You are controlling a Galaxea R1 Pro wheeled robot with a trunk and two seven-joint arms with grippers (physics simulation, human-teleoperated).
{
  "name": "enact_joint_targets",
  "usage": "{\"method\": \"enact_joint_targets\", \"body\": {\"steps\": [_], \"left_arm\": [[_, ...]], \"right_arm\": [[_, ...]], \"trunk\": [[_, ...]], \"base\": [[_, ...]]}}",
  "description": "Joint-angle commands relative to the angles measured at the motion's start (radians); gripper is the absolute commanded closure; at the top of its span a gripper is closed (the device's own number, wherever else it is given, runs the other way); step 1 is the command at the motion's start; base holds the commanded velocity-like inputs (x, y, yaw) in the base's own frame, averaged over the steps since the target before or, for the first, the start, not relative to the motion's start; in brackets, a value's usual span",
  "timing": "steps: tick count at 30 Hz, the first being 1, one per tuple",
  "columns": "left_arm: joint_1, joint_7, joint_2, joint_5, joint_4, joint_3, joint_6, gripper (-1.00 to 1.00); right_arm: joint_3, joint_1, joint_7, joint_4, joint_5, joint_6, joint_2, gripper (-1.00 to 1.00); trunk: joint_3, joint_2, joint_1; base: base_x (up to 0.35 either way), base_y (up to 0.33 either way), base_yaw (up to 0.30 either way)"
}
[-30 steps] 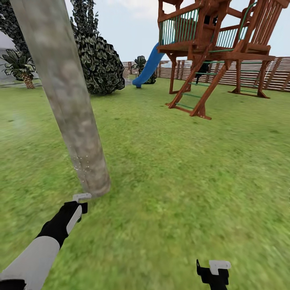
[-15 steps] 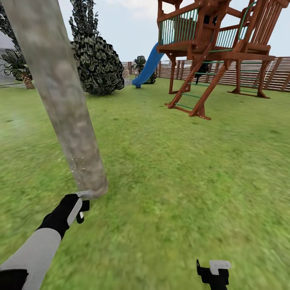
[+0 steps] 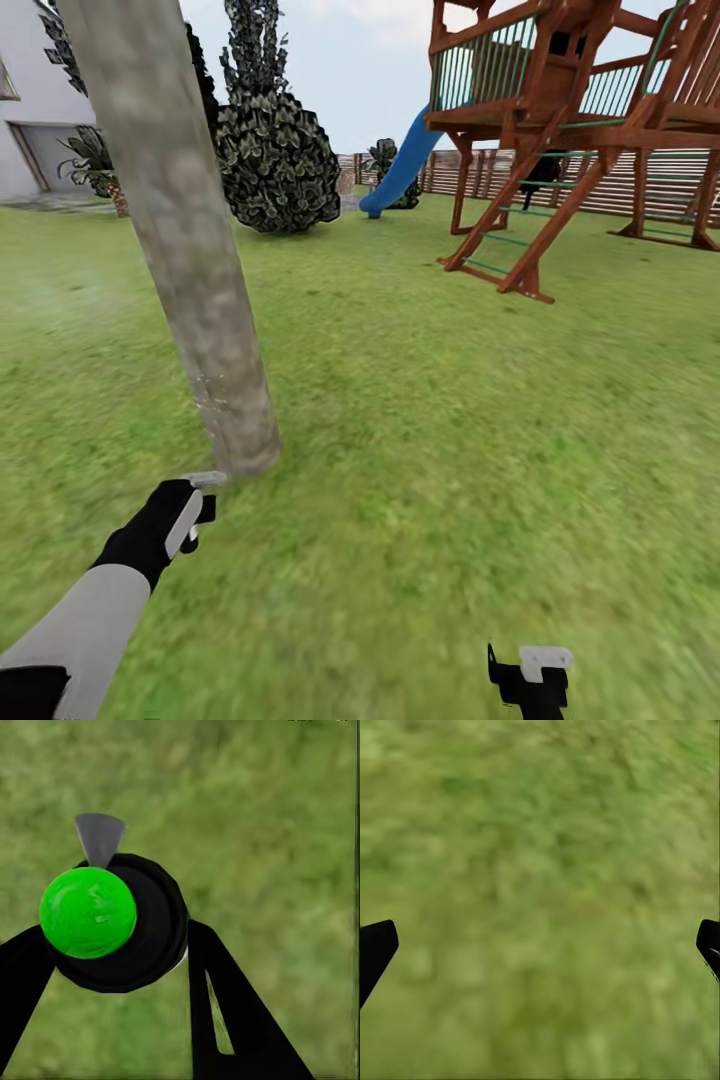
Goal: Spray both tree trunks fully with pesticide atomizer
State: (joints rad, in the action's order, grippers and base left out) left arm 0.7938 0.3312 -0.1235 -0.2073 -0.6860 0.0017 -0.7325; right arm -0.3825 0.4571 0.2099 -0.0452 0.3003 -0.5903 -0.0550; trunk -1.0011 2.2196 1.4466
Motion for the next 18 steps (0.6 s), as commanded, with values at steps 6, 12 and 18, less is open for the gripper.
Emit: {"method": "enact_joint_targets", "body": {"steps": [6,12,18], "left_arm": [[0.015,0.007,0.008,-0.010,-0.003,0.000,-0.005,1.00],[0.093,0.002,0.009,-0.009,-0.003,0.000,-0.009,1.00],[0.120,0.002,0.006,-0.008,-0.068,0.000,-0.026,1.00]], "right_arm": [[-0.009,0.000,0.005,-0.001,0.005,-0.001,0.000,-1.00],[-0.009,0.000,0.005,-0.001,0.005,0.000,0.000,-1.00],[-0.009,0.000,0.005,-0.001,0.005,0.000,0.000,-1.00]], "trunk": [[-0.001,0.000,0.000],[-0.001,0.000,0.000],[-0.001,0.000,0.000]], "base": [[0.263,-0.145,0.041],[0.316,-0.078,0.000],[0.312,-0.091,0.225]]}}
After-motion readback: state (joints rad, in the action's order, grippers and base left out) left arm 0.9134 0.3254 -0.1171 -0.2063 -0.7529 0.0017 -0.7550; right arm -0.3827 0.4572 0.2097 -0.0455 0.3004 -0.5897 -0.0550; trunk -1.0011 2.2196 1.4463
